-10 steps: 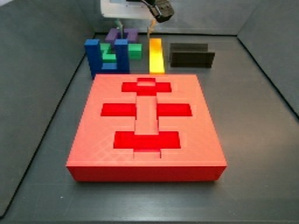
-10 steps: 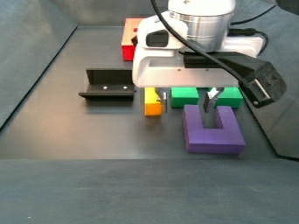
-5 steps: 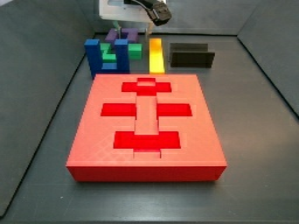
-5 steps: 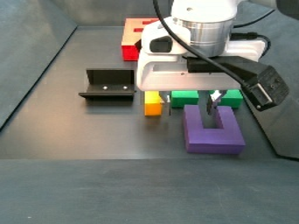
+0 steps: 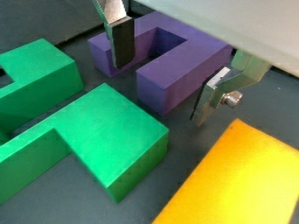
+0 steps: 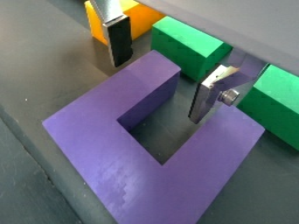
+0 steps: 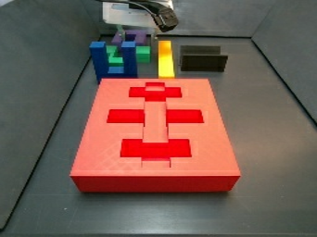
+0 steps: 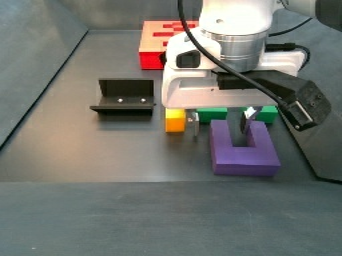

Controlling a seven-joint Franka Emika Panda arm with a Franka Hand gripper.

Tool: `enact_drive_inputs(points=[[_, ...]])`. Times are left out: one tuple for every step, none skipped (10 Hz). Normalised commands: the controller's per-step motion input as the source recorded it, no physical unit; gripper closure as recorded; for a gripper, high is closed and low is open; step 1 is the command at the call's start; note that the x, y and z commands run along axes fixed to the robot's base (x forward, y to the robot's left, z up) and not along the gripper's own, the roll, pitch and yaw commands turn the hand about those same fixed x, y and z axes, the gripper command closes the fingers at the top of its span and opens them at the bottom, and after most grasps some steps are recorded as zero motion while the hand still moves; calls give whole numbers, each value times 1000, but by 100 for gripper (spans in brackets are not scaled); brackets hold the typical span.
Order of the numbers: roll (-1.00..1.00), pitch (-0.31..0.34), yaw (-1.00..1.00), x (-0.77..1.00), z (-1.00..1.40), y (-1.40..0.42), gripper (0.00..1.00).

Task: Pick up the purple object. Move up. Place the purple object on the fixture. Regrasp the purple object. Move to above the board. Insert the purple object.
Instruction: Pick up the purple object.

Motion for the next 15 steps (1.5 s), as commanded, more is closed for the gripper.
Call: enact_drive_inputs(points=[[0,1,0,69,0,0,0],[0,0,0,0,0,23,0],[17,0,0,-91,-160,31,0],[0,0,0,0,-223,0,0],[0,0,0,0,-103,0,0],[0,0,0,-11,-94,11,0],[0,0,0,0,0,20,0],[-9,0,0,-34,0,100,0],[-24,0,0,-14,-6,94,0],[0,0,0,0,0,0,0],[0,0,0,0,0,0,100],[0,0,0,0,0,0,100],[0,0,0,0,0,0,100],[0,0,0,0,0,0,100],[0,0,0,0,0,0,100]])
